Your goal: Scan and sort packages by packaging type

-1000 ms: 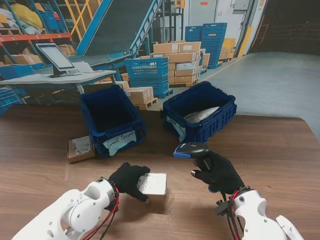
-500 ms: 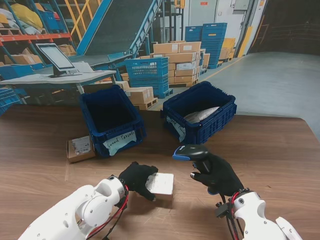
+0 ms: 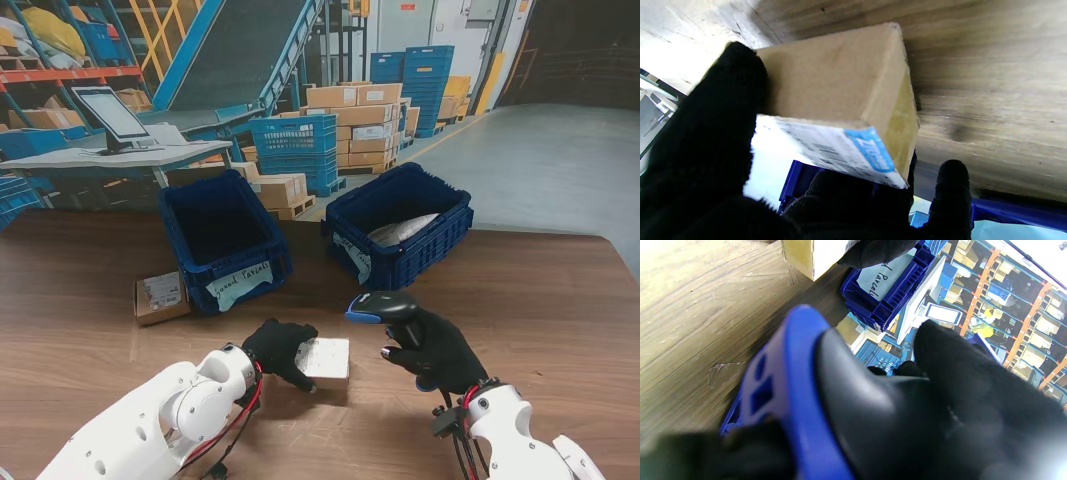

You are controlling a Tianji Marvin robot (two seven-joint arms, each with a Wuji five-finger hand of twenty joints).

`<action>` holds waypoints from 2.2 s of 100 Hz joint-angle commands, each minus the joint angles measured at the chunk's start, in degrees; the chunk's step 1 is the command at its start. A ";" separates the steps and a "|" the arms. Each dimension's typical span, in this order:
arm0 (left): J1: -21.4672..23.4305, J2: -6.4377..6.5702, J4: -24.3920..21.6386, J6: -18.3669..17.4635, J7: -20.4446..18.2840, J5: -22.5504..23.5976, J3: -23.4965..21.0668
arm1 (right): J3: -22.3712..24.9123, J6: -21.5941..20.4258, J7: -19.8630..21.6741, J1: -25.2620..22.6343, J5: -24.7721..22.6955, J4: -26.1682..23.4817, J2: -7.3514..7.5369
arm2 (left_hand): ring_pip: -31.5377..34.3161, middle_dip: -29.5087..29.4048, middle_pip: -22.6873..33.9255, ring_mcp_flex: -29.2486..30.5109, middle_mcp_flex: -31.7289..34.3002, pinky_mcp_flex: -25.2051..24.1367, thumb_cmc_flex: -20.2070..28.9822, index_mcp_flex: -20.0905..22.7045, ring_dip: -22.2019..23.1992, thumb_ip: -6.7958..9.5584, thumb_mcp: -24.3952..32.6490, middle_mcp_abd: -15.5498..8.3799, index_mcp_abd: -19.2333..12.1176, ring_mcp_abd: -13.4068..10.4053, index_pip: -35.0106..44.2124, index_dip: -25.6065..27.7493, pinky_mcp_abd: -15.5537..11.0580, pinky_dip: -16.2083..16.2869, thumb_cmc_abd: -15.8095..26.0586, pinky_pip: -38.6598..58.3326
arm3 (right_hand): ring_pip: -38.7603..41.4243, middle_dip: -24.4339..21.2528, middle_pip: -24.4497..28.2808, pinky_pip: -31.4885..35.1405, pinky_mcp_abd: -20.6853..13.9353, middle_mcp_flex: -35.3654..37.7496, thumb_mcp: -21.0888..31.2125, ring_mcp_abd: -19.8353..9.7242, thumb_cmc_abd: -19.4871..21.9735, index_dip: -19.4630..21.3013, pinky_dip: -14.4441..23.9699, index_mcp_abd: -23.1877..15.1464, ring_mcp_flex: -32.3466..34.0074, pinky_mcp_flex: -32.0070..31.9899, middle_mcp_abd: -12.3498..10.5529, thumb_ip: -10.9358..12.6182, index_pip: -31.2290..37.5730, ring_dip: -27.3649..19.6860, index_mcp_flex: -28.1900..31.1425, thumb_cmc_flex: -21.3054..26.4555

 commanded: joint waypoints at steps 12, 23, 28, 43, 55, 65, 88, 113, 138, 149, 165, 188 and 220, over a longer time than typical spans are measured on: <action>0.34 -0.22 -0.62 1.11 -1.59 0.27 0.29 | 0.09 -0.22 0.69 -0.68 0.10 -0.54 -0.24 | -1.85 -2.27 -2.50 -4.92 -5.50 -2.57 2.79 7.40 -1.01 7.12 8.79 -1.83 -7.42 1.76 -4.28 -6.01 0.08 -0.10 16.41 -1.79 | 3.71 1.26 0.47 1.09 -0.14 1.13 2.01 -4.22 1.22 0.59 0.60 -3.03 3.99 0.43 2.10 -0.02 -0.01 2.33 0.58 4.74; 0.44 -0.11 -1.24 2.15 -2.34 0.29 0.34 | 0.19 -0.22 0.64 -0.87 0.12 -0.59 -0.25 | -3.45 -3.75 -5.08 -7.87 -9.01 -3.93 0.54 6.53 -2.33 4.90 5.68 -1.03 -5.90 2.60 -10.73 -9.78 0.40 -0.09 17.17 -4.21 | 3.71 1.26 0.47 1.10 -0.12 1.12 2.00 -4.18 1.26 0.59 0.61 -3.03 3.96 0.42 2.15 -0.02 -0.01 2.33 0.58 4.77; 0.42 -0.06 -1.44 2.39 -2.66 0.26 0.40 | 0.24 -0.21 0.61 -0.96 0.16 -0.62 -0.26 | -4.21 -4.40 -6.30 -9.28 -10.93 -4.40 -0.92 5.41 -2.93 3.73 4.77 -0.54 -4.93 2.77 -13.75 -11.37 0.35 -0.07 17.49 -5.15 | 3.72 1.27 0.48 1.11 -0.12 1.16 2.00 -4.16 1.22 0.59 0.61 -3.03 3.97 0.42 2.16 -0.02 -0.01 2.34 0.58 4.81; 0.50 -0.08 -1.72 2.89 -2.65 0.35 0.60 | 0.42 -0.14 0.82 -1.16 0.26 -0.75 -0.23 | -6.61 -5.99 -9.87 -14.31 -17.09 -6.18 -6.39 -0.78 -4.71 0.93 2.54 0.36 -2.11 3.79 -21.57 -15.35 0.35 0.06 18.62 -7.85 | 3.73 1.27 0.46 1.09 -0.11 1.10 1.93 -4.20 1.24 0.58 0.61 -3.02 3.97 0.41 2.20 -0.03 -0.02 2.34 0.58 4.82; 0.44 0.04 -2.04 3.11 -3.13 0.46 0.88 | 0.51 -0.13 0.81 -1.24 0.28 -0.83 -0.24 | -8.34 -7.16 -12.96 -17.53 -21.02 -7.12 -8.33 -5.66 -6.54 -0.18 0.04 0.84 -0.20 4.13 -24.31 -17.66 0.32 -0.01 20.14 -10.62 | 3.73 1.27 0.46 1.10 -0.07 1.10 1.87 -4.13 1.31 0.57 0.62 -2.97 3.94 0.43 2.19 -0.04 -0.03 2.34 0.59 4.85; 0.42 0.18 -2.25 3.27 -3.33 1.35 1.14 | 0.68 0.00 0.69 -1.43 0.24 -1.03 -0.27 | -8.94 -7.71 -15.10 -19.29 -23.23 -7.68 -8.63 -8.67 -7.37 -0.26 -2.00 1.25 0.81 4.31 -25.26 -18.75 0.60 0.27 20.77 -12.03 | 3.74 1.28 0.46 1.05 -0.17 1.10 1.81 -4.12 1.33 0.58 0.60 -2.97 3.95 0.40 2.19 -0.05 -0.03 2.34 0.59 4.88; 1.00 0.59 -4.10 3.94 -4.33 2.98 0.79 | 1.11 1.12 0.42 -1.78 0.12 -1.81 -0.38 | -9.95 -7.96 -17.33 -21.99 -25.94 -8.71 -8.98 -11.90 -8.38 -0.19 -4.92 1.64 1.67 4.33 -25.94 -19.76 0.40 0.72 22.60 -13.94 | 3.76 1.28 0.46 1.13 -0.02 1.12 1.74 -4.01 1.28 0.58 0.65 -2.96 3.93 0.47 2.22 -0.02 -0.04 2.35 0.59 4.95; 4.90 0.14 -7.32 3.80 -2.20 1.83 -4.08 | 1.60 1.51 2.15 -0.88 -1.41 -2.79 0.06 | -9.43 -7.73 -16.88 -21.00 -23.33 -7.74 -7.28 -8.23 -8.53 0.26 -5.33 1.76 0.42 4.33 -24.49 -19.59 0.46 1.37 22.44 -14.18 | 3.72 1.27 0.43 1.08 -0.12 1.12 1.72 -4.10 1.34 0.59 0.62 -2.96 3.96 0.48 2.25 -0.01 -0.04 2.35 0.59 4.90; 9.66 -0.75 -12.18 4.79 1.21 -0.46 -10.68 | 2.02 1.76 6.04 2.08 -2.80 -3.02 0.91 | -8.32 -7.42 -15.99 -18.19 -17.87 -5.68 -5.55 -1.82 -8.32 0.70 -2.51 1.64 -1.32 3.84 -22.35 -18.83 0.45 1.97 21.62 -13.49 | 3.65 1.28 0.41 1.01 -0.13 1.10 1.77 -4.32 1.37 0.59 0.58 -2.96 3.98 0.46 2.10 -0.02 -0.04 2.34 0.59 4.76; 11.76 -0.82 -14.42 5.07 1.16 -1.57 -13.77 | 2.07 1.74 8.67 3.99 -3.70 -2.78 1.50 | -8.18 -7.52 -15.86 -17.01 -15.38 -4.82 -4.94 0.44 -8.56 0.65 -1.33 1.05 -2.03 3.20 -21.54 -18.30 0.25 2.27 21.55 -12.53 | 3.64 1.29 0.40 0.93 -0.23 1.09 1.80 -4.33 1.35 0.59 0.54 -2.96 3.98 0.46 2.04 -0.02 -0.04 2.34 0.59 4.75; 14.29 -0.71 -16.61 5.33 0.66 -2.17 -17.44 | 2.02 0.37 12.92 7.26 -4.79 -1.27 2.47 | -8.01 -7.49 -15.87 -16.60 -14.37 -5.00 -4.56 1.75 -8.74 0.58 -0.73 1.44 -2.06 3.23 -20.89 -17.53 0.27 2.13 21.41 -11.98 | 3.58 1.31 0.44 0.85 -0.40 1.10 1.88 -4.40 1.34 0.59 0.49 -2.96 3.92 0.51 1.87 -0.03 -0.04 2.34 0.59 4.63; 17.08 -0.53 -17.99 4.47 -0.90 -4.65 -21.29 | 0.65 -3.46 18.16 11.83 -6.33 2.33 3.81 | -7.81 -7.37 -15.93 -16.55 -14.37 -5.14 -4.58 1.95 -8.81 0.52 -0.52 1.81 -1.79 3.48 -20.85 -16.93 0.20 1.82 21.66 -11.48 | 3.46 1.27 0.49 0.77 -0.50 1.12 2.03 -4.56 1.35 0.62 0.43 -3.14 3.94 0.64 1.74 -0.04 -0.10 2.30 0.52 4.44; 19.77 -0.54 -17.62 2.37 -1.35 -7.52 -23.91 | -4.08 -10.80 21.86 18.15 -8.02 9.95 5.11 | -7.57 -7.18 -15.86 -16.54 -14.21 -5.22 -4.28 2.40 -8.72 0.63 -0.96 2.20 -1.63 3.71 -20.73 -16.28 0.26 1.52 22.53 -10.87 | 3.40 1.14 0.64 0.71 -0.78 1.10 2.46 -4.84 1.27 0.95 0.34 -3.45 4.02 0.81 1.43 -0.10 -0.13 2.25 0.42 4.05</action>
